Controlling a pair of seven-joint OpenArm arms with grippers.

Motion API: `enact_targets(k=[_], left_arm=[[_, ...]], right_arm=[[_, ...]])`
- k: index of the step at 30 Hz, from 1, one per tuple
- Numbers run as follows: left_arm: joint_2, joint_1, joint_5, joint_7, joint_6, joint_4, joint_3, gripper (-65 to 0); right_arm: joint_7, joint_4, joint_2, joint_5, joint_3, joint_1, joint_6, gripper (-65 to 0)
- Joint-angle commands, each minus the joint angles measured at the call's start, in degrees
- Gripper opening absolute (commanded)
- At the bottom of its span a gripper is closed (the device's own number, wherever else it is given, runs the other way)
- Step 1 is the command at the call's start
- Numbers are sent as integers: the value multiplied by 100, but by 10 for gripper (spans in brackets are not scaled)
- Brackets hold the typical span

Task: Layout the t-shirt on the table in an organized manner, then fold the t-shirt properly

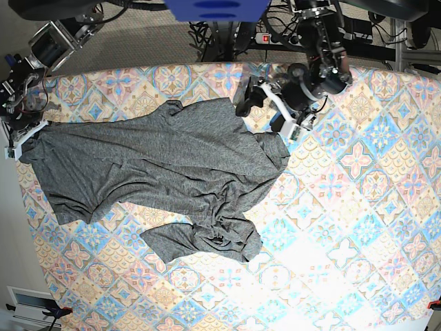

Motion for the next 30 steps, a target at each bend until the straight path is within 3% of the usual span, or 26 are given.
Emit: enact_targets(k=[1, 5, 6, 11, 16, 30], left_arm=[[-1, -31, 27, -106, -32, 94, 89, -13], [-28, -31, 712, -123, -32, 147, 519, -13], [-37, -40, 923, -185, 166, 226, 651, -13], [-45, 144, 2207, -1196, 570, 911, 1609, -13], [-1, 136, 3332, -1521, 597, 964, 2471, -13], [-1, 39, 3447, -1477, 605, 973, 2717, -13]], right_arm=[[82, 94, 155, 19, 12, 61, -10, -650], [91, 94, 155, 19, 12, 8, -10, -650], [91, 103, 155, 19, 12, -18, -10, -650], [91, 103, 155, 19, 12, -36, -10, -650], [91, 111, 155, 19, 12, -44, -10, -650], [91, 120, 155, 19, 12, -44, -10, -650]])
